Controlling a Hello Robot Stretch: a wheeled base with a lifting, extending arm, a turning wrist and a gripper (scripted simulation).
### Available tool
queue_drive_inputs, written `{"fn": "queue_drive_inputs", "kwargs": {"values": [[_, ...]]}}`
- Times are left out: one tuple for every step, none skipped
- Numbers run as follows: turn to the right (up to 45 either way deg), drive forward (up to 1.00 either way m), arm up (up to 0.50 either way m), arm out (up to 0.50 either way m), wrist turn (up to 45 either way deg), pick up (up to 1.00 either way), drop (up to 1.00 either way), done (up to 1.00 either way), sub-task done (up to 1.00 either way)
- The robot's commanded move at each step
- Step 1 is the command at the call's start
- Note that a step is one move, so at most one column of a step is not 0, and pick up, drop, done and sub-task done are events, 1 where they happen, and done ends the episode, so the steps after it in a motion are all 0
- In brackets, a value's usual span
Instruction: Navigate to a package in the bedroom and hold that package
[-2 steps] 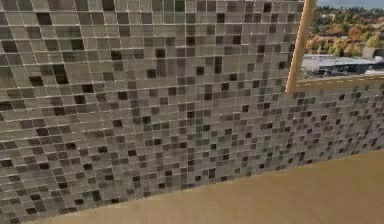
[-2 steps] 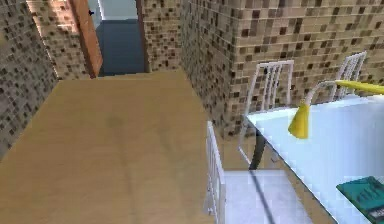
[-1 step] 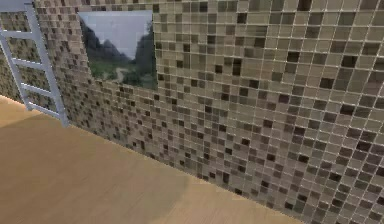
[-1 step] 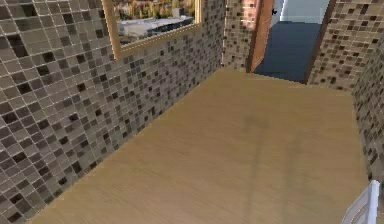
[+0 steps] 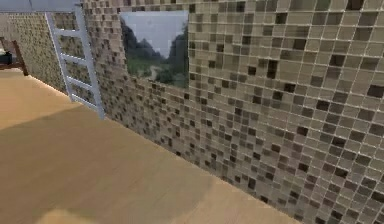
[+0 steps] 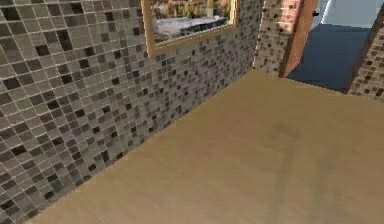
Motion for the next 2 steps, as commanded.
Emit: {"fn": "queue_drive_inputs", "kwargs": {"values": [[0.0, 0.15, 0.0, 0.0, 0.0, 0.0, 0.0, 0.0, 0.0], [45.0, 0.0, 0.0, 0.0, 0.0, 0.0, 0.0, 0.0, 0.0]]}}
